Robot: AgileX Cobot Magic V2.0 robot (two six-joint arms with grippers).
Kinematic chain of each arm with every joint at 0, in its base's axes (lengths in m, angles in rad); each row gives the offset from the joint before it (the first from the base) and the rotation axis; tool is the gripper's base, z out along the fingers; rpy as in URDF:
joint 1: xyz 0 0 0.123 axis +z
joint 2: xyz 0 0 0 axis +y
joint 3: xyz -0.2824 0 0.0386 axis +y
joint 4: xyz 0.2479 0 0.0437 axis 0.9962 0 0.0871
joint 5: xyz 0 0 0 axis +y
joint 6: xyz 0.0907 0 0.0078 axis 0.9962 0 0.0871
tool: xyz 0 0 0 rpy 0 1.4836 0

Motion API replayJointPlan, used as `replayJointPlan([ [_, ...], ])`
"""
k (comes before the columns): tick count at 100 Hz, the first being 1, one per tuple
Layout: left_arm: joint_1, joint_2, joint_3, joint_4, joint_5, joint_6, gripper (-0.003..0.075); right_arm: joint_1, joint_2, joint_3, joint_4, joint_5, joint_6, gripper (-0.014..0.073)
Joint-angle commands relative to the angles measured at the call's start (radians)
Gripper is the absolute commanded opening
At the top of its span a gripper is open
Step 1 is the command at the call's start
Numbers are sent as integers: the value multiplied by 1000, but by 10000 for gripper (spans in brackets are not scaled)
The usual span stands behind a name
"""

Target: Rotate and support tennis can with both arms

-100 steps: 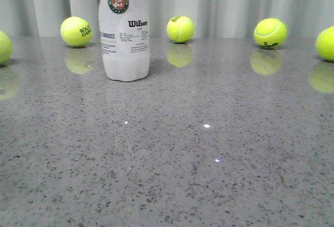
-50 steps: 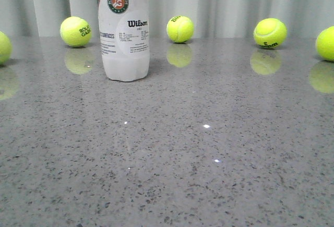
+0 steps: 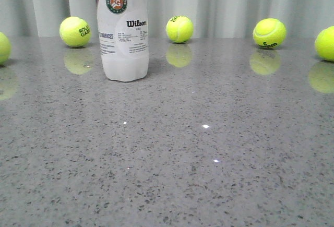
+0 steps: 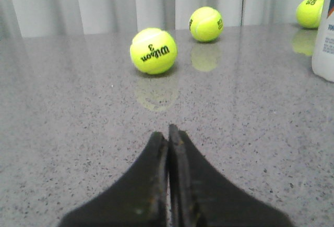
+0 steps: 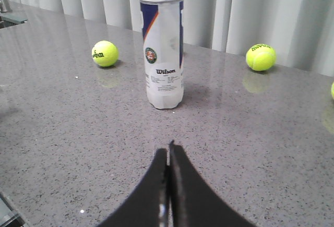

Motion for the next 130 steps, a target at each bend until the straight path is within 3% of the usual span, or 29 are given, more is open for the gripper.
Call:
replayJointPlan([
  [1, 3, -33, 44, -13, -76, -13, -19, -1, 14, -21, 6, -77, -10, -61],
  [95, 3, -33, 44, -13, -83, -13, -18, -1, 14, -21, 0, -121, -10, -61],
  [107, 3, -33, 44, -13, -83, -13, -19, -2, 14, 22, 0, -251, -10, -61],
  [117, 3, -33, 44, -13, -83, -13, -19, -16, 14, 114, -1, -466, -10, -61],
  [130, 3, -33, 44, -13, -83, -13, -19, -97, 14, 230, -75, -654, -8, -61],
])
